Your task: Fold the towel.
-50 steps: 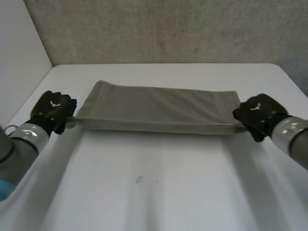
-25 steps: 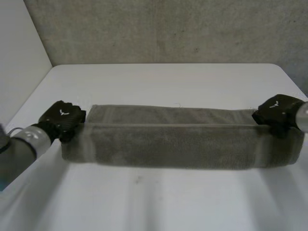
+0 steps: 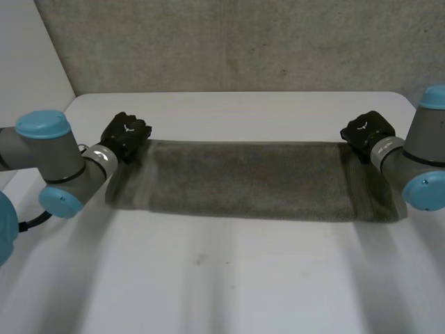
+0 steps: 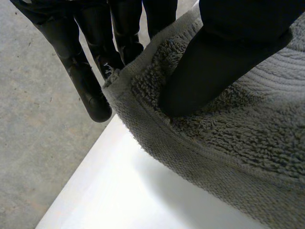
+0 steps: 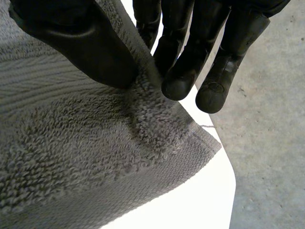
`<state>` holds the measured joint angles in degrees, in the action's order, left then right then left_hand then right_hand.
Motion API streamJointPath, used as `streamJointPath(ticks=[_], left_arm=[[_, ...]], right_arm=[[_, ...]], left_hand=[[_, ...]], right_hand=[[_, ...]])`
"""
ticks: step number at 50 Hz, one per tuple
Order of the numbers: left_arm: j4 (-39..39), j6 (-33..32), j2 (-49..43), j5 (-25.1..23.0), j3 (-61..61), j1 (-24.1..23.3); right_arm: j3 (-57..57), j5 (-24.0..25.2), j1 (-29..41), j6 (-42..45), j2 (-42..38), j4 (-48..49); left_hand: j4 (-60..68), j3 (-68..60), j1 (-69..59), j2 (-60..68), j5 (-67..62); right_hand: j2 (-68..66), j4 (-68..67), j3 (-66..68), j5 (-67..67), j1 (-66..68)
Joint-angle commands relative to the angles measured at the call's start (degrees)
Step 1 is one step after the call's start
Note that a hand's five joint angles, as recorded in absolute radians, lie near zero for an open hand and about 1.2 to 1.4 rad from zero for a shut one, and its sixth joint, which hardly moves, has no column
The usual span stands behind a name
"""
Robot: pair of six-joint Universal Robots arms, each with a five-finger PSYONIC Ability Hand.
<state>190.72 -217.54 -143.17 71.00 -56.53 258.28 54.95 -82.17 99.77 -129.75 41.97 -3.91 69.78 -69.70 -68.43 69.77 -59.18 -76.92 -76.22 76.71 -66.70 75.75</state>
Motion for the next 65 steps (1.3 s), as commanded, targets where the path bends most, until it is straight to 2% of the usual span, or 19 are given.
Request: streamJointPath(ticks=[1, 2, 3, 4, 5, 6, 7, 16, 20, 24, 26, 29, 37, 46, 48, 51, 54, 59, 65], left_arm=[[0.00, -0.07, -3.69, 1.86, 4.85, -0.67], [0.00, -0.07, -4.22, 1.95, 5.20, -1.11], [0.00, -0.07, -4.23, 1.95, 5.21, -1.11], [0.00, -0.07, -4.49, 1.95, 5.21, -1.46], [-0.09, -0.16, -4.58, 1.95, 5.12, -1.64], [-0.09, -0.16, -4.58, 1.95, 5.12, -1.64], [-0.09, -0.34, -4.58, 2.13, 5.03, -1.81], [-0.88, 0.19, -2.21, 5.03, 4.41, -2.08], [-1.67, 2.46, 3.84, 7.05, 0.65, -2.08], [-1.41, 5.90, 9.75, 6.96, -4.55, -2.08], [-0.71, 9.84, 16.31, 6.96, -10.67, -1.99], [0.61, 13.97, 22.64, 6.87, -17.09, -1.81], [8.51, 23.64, 34.43, 6.70, -31.34, -0.94], [11.78, 29.10, 36.64, 7.05, -35.05, 0.30], [11.69, 30.24, 36.64, 7.31, -35.22, 0.21], [11.69, 30.69, 36.64, 7.23, -35.84, 0.30], [11.86, 30.69, 36.64, 7.14, -36.10, 0.30], [12.04, 30.69, 36.64, 7.23, -36.72, 0.38], [12.22, 30.69, 36.73, 7.14, -37.33, 0.38]], right_arm=[[-4.23, -2.55, 0.07, 0.98, -4.44, 0.22], [-4.23, -2.55, 0.07, 0.99, -4.44, 0.22], [-4.93, -2.55, 0.16, 1.42, -5.05, 0.31], [-5.63, -2.73, 0.16, 1.60, -5.67, 0.57], [-5.64, -2.73, 0.16, 1.60, -5.67, 0.57], [-6.34, -2.90, 0.42, 1.60, -6.20, 1.18], [-6.95, -3.25, 0.51, 1.60, -6.72, 2.14], [-9.15, -8.62, 0.69, 0.02, -6.38, 4.61], [-6.18, -9.50, 0.95, -5.84, 0.89, 4.00], [-1.16, -8.97, 0.87, -10.53, 7.25, 3.65], [5.05, -7.92, 0.69, -13.94, 14.24, 3.21], [11.91, -5.99, 0.25, -14.83, 20.31, 1.72], [25.72, -0.81, -0.10, -16.84, 28.51, -6.27], [33.21, 4.21, -6.69, -23.01, 28.69, -5.32], [35.83, 6.93, -8.36, -23.80, 27.99, -2.08], [38.21, 8.16, -9.33, -23.36, 26.24, 2.39], [39.01, 8.17, -9.42, -23.18, 25.35, 4.44], [38.84, 8.35, -9.51, -22.74, 20.62, 8.74], [38.13, 8.08, -9.59, -21.07, 17.79, 8.92]], left_hand=[[10.22, -10.30, -11.57, 10.23, -10.82], [10.22, -10.30, -11.57, 10.23, -10.82], [10.22, -10.30, -11.57, 10.23, -10.82], [8.74, -8.82, -10.09, 8.75, -9.34], [-23.42, 23.33, 22.06, -23.41, 22.81], [-23.74, 23.65, 22.38, -23.73, 23.13], [-59.78, 59.70, 58.43, -59.77, 59.18], [-59.74, 59.65, 58.38, -59.73, 59.14], [-59.74, 59.65, 58.38, -59.73, 59.14], [-59.74, 59.65, 58.38, -59.73, 59.14], [-59.74, 59.65, 58.38, -59.73, 59.14], [-59.74, 59.65, 58.38, -59.73, 59.14], [-59.74, 59.65, 58.38, -59.73, 59.14], [-59.74, 59.65, 58.38, -59.73, 59.14], [-59.74, 59.65, 58.38, -59.73, 59.14], [-59.74, 59.65, 58.38, -59.73, 59.14], [-59.74, 59.65, 58.38, -59.73, 59.14], [-59.74, 59.65, 58.38, -59.73, 59.14], [-59.74, 59.65, 58.38, -59.73, 59.14]], right_hand=[[-3.08, -3.78, 3.29, -3.30, 4.25], [-3.08, -3.78, 3.29, -3.30, 4.25], [16.35, 15.65, -16.14, 16.13, -15.18], [47.51, 46.82, -47.31, 47.30, -46.35], [47.83, 47.13, -47.62, 47.61, -46.66], [66.92, 66.22, -66.71, 66.70, -65.75], [66.92, 66.22, -66.71, 66.70, -65.75], [66.92, 66.22, -66.71, 66.70, -65.75], [66.92, 66.22, -66.71, 66.70, -65.75], [66.92, 66.22, -66.71, 66.70, -65.75], [66.92, 66.22, -66.71, 66.70, -65.75], [66.92, 66.22, -66.71, 66.70, -65.75], [66.92, 66.22, -66.71, 66.70, -65.75], [62.63, 61.94, -62.43, 62.41, -61.46], [62.46, 61.77, -62.26, 62.25, -61.30], [62.29, 61.60, -62.09, 62.08, -61.13], [61.96, 61.26, -61.75, 61.74, -60.79], [53.56, 52.87, -53.36, 53.35, -52.40], [45.98, 45.28, -45.77, 45.76, -44.81]])
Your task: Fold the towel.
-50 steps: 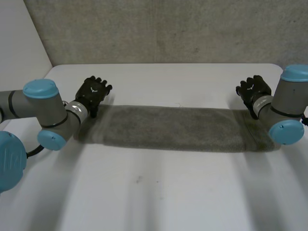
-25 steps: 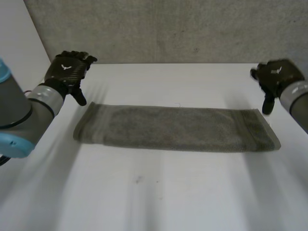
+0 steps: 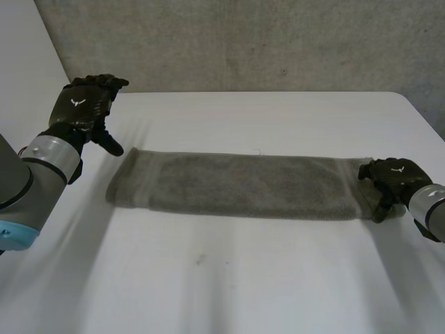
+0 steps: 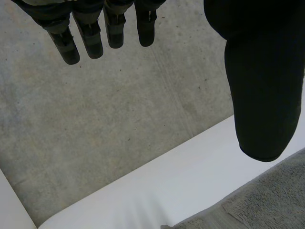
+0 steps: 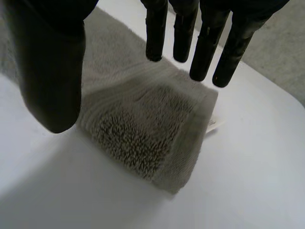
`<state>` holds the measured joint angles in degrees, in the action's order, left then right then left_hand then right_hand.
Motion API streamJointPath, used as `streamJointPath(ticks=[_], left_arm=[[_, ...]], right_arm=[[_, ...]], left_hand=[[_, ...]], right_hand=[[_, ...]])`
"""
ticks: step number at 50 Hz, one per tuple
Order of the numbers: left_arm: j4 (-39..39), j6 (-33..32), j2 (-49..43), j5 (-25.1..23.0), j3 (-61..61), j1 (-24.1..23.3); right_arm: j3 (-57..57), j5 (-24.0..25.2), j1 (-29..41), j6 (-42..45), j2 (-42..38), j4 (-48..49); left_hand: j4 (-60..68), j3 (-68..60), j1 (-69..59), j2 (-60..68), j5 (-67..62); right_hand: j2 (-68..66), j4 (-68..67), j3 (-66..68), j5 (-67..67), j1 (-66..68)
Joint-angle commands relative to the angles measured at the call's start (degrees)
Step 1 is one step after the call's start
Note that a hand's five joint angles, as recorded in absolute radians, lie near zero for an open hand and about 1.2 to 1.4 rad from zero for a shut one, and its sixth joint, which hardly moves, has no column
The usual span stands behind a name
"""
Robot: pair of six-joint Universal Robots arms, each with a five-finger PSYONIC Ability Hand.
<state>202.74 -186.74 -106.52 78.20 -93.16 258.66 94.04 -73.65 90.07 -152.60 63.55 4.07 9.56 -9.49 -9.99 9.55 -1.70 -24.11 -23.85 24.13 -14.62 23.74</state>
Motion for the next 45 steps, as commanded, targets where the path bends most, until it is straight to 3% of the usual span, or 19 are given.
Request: streamJointPath(ticks=[1, 3, 6, 13, 15, 16, 23, 30, 34, 39, 41, 42, 44, 45], left_arm=[[0.19, -0.12, 0.09, -0.06, -0.88, 0.00], [0.28, -0.20, 0.09, -0.06, -1.05, 0.00], [0.46, -0.20, 0.09, -0.15, -1.84, 0.00], [2.48, -0.29, 0.00, -0.15, -2.72, 0.18], [2.92, -0.29, 0.00, -0.15, -2.90, 0.18], [3.18, -0.29, 0.00, -0.06, -2.99, 0.27], [3.18, -0.29, 0.00, -0.06, -3.08, 0.44], [3.18, -0.29, 0.09, 0.03, -3.51, 0.35], [3.18, -0.29, 0.35, 0.03, -3.60, 0.35], [3.18, -0.29, 1.06, 0.03, -3.60, 0.44], [3.27, -0.29, 1.23, 0.03, -3.78, 0.44], [3.27, -0.29, 1.23, 0.03, -3.78, 0.44], [3.27, -0.29, 1.23, 0.11, -3.87, 0.44], [3.18, -0.29, 1.23, 0.11, -3.87, 0.44]], right_arm=[[-1.13, -0.45, 0.11, 2.57, -4.22, 0.94], [-1.22, -0.36, 0.02, 3.45, -4.58, 1.03], [-1.75, 0.17, -1.03, 4.33, -5.19, 0.94], [-2.71, 0.17, -1.56, 4.86, -7.29, 0.50], [-3.07, 0.08, -1.65, 5.30, -7.92, 0.32], [-3.42, -0.27, -1.91, 6.00, -8.26, 0.32], [-4.12, -2.47, -4.64, 10.31, -7.30, 0.06], [-6.93, -8.70, -11.13, 17.76, -1.34, -1.25], [-9.40, -10.11, -10.96, 21.30, 0.26, -1.87], [-15.37, -12.84, -2.79, 21.12, 1.84, -2.31], [-20.71, -13.71, 7.97, 20.86, 0.70, -2.14], [-20.74, -13.72, 8.02, 20.86, 0.70, -2.14], [-25.46, -14.24, 17.99, 21.21, -2.10, -2.05], [-25.48, -14.24, 18.04, 21.21, -2.12, -2.05]], left_hand=[[0.49, -0.55, -0.06, 0.50, 1.66], [0.49, -0.55, -0.06, 0.50, 1.66], [0.49, -0.55, -0.06, 0.50, 1.66], [0.49, -0.55, -0.06, 0.50, 1.66], [0.49, -0.55, -0.06, 0.50, 1.66], [0.49, -0.55, -0.06, 0.50, 1.66], [0.49, -0.55, -0.06, 0.50, 1.66], [0.49, -0.55, -0.06, 0.50, 1.66], [0.49, -0.55, -0.06, 0.50, 1.66], [0.49, -0.55, -0.06, 0.50, 1.66], [0.49, -0.55, -0.06, 0.50, 1.66], [0.49, -0.55, -0.06, 0.50, 1.66], [0.49, -0.55, -0.06, 0.50, 1.66], [0.49, -0.55, -0.06, 0.50, 1.66]], right_hand=[[-8.50, -8.75, 8.47, -7.99, 8.87], [-11.54, -11.80, 11.52, -11.03, 11.91], [-29.17, -29.43, 29.15, -28.66, 29.54], [-36.75, -37.00, 36.72, -36.24, 37.12], [-44.34, -44.60, 44.32, -43.84, 44.71], [-55.77, -56.03, 55.75, -55.27, 56.14], [-55.89, -56.15, 55.87, -55.38, 56.26], [-55.89, -56.15, 55.87, -55.38, 56.26], [-55.89, -56.15, 55.87, -55.38, 56.26], [-55.89, -56.15, 55.87, -55.38, 56.26], [-55.89, -56.15, 55.87, -55.38, 56.26], [-55.89, -56.15, 55.87, -55.38, 56.26], [-55.89, -56.15, 55.87, -55.38, 56.26], [-55.89, -56.15, 55.87, -55.38, 56.26]])
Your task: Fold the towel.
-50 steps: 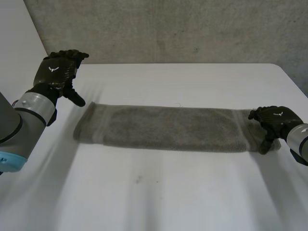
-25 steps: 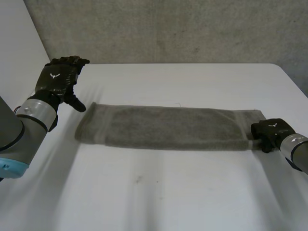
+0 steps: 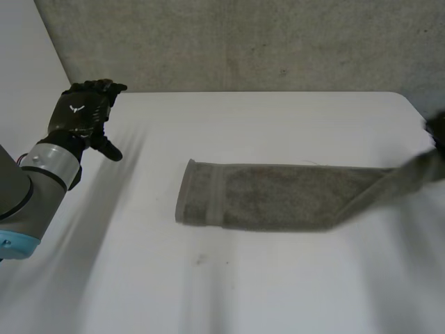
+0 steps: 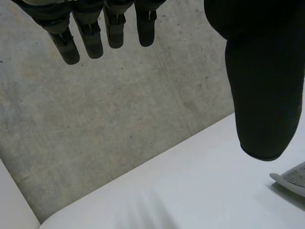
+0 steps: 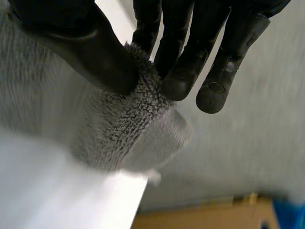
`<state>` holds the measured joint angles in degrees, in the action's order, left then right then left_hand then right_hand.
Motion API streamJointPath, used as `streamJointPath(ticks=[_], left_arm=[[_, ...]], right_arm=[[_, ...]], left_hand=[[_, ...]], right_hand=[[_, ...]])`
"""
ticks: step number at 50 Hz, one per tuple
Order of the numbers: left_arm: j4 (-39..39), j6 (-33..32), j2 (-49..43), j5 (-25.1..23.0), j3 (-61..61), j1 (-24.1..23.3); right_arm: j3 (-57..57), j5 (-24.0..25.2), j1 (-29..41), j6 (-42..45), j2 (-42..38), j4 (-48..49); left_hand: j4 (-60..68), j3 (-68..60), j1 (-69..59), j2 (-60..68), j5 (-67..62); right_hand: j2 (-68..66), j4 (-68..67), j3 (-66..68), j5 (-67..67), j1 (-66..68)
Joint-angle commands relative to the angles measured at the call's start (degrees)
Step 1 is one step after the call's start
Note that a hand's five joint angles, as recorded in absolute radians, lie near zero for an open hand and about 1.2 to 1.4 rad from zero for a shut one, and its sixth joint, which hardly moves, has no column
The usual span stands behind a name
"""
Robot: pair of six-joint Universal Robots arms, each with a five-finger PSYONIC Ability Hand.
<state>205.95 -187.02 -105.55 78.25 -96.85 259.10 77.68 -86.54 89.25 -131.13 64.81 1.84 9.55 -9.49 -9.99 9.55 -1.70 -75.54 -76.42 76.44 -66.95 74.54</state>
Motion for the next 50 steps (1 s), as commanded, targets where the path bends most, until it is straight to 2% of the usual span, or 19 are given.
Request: streamJointPath(ticks=[1, 2, 4, 5, 7, 12, 19, 20, 21, 22, 23, 29, 31, 34, 37, 39, 46, 48, 50], left_arm=[[-0.02, 0.08, 0.26, 0.06, -0.27, -0.08], [-0.02, 0.08, 0.26, 0.06, -0.27, -0.08], [0.06, -0.01, 0.34, -0.03, -0.71, -0.08], [0.06, -0.01, 0.34, -0.03, -0.71, -0.08], [0.06, -0.01, 0.78, -0.03, -0.89, -0.17], [0.06, -0.01, 0.87, 0.06, -0.98, -0.26], [-0.02, -0.01, 1.05, 0.06, -0.89, -0.61], [-0.02, -0.01, 1.05, -0.03, -0.71, -0.78], [-0.02, -0.01, 1.05, -0.03, -0.71, -0.79], [-0.02, -0.01, 1.05, -0.03, -0.19, -0.96], [-0.02, 0.08, 1.13, -0.03, 0.16, -1.14], [-0.55, -0.01, 0.78, 0.33, 3.07, -4.04], [-0.73, -0.01, 0.00, 0.41, 5.17, -6.49], [-0.73, -0.01, -1.58, 0.41, 6.84, -8.86], [-0.73, -0.01, -2.64, 0.50, 7.81, -10.19], [-0.73, -0.10, -4.31, 0.59, 8.95, -12.38], [-0.90, -0.10, -6.25, 0.59, 9.57, -13.97], [-1.17, -0.10, -5.98, 0.68, 9.66, -14.14], [-2.30, -0.01, -4.85, 1.64, 10.62, -14.32]], right_arm=[[-11.30, -1.70, 23.64, -0.27, -5.20, 0.19], [-11.32, -1.70, 23.69, -0.27, -5.22, 0.19], [-15.09, -1.79, 33.22, -0.18, -9.59, 0.27], [-15.10, -1.79, 33.27, -0.18, -9.61, 0.27], [-17.46, -1.52, 40.88, 0.61, -14.42, 0.62], [-18.79, -1.52, 48.37, 2.71, -20.75, 0.63], [-17.83, -1.26, 51.99, 3.42, -23.76, 0.54], [-17.65, -1.52, 51.99, 2.90, -23.33, 0.54], [-17.65, -1.52, 51.99, 2.89, -23.32, 0.54], [-17.22, -1.87, 51.73, 2.55, -22.28, 0.45], [-16.43, -1.87, 51.47, 1.85, -20.36, 0.36], [-10.27, -1.17, 48.65, -4.40, -11.64, 0.80], [-5.02, -0.47, 43.67, -10.61, -5.08, 0.98], [0.17, 0.41, 39.36, -15.80, -0.32, 0.28], [2.92, 0.94, 37.14, -17.14, 1.28, 0.01], [8.86, 1.64, 31.72, -17.94, 3.30, -1.39], [18.02, 3.39, 23.53, -17.94, 4.36, -2.02], [19.44, 4.28, 21.93, -18.37, 4.01, -0.61], [21.89, 5.77, 19.57, -18.73, 2.96, 4.11]], left_hand=[[0.50, -0.55, -0.05, 0.50, 1.66], [0.50, -0.55, -0.05, 0.50, 1.66], [0.50, -0.55, -0.05, 0.50, 1.66], [0.50, -0.55, -0.05, 0.50, 1.66], [0.50, -0.55, -0.05, 0.50, 1.66], [0.50, -0.55, -0.05, 0.50, 1.66], [0.50, -0.55, -0.05, 0.50, 1.66], [0.50, -0.55, -0.05, 0.50, 1.66], [0.50, -0.55, -0.05, 0.50, 1.66], [0.50, -0.55, -0.05, 0.50, 1.66], [0.50, -0.55, -0.05, 0.50, 1.66], [0.50, -0.55, -0.05, 0.50, 1.66], [0.66, -0.72, -0.22, 0.66, 1.49], [0.67, -0.72, -0.22, 0.67, 1.49], [0.67, -0.72, -0.22, 0.67, 1.49], [0.67, -0.72, -0.22, 0.67, 1.49], [0.67, -0.72, -0.22, 0.67, 1.49], [0.67, -0.72, -0.22, 0.67, 1.49], [0.67, -0.72, -0.22, 0.67, 1.49]], right_hand=[[-4.46, -3.58, 3.56, -3.05, 5.46], [-4.46, -3.58, 3.56, -3.05, 5.46], [-4.46, -3.58, 3.56, -3.05, 5.46], [-4.46, -3.58, 3.56, -3.05, 5.46], [-4.46, -3.58, 3.56, -3.05, 5.46], [-4.46, -3.58, 3.56, -3.05, 5.46], [-3.84, -2.97, 2.95, -2.44, 4.85], [20.47, 21.35, -21.37, 21.88, -19.47], [20.71, 21.59, -21.61, 22.12, -19.71], [50.52, 51.40, -51.42, 51.93, -49.52], [65.54, 66.42, -66.44, 66.95, -64.54], [65.54, 66.42, -66.44, 66.95, -64.54], [65.54, 66.42, -66.44, 66.95, -64.54], [65.54, 66.42, -66.44, 66.95, -64.54], [65.54, 66.42, -66.44, 66.95, -64.54], [65.54, 66.42, -66.44, 66.95, -64.54], [65.54, 66.42, -66.44, 66.95, -64.54], [61.42, 62.30, -62.32, 62.83, -60.42], [48.88, 49.76, -49.77, 50.28, -47.87]])
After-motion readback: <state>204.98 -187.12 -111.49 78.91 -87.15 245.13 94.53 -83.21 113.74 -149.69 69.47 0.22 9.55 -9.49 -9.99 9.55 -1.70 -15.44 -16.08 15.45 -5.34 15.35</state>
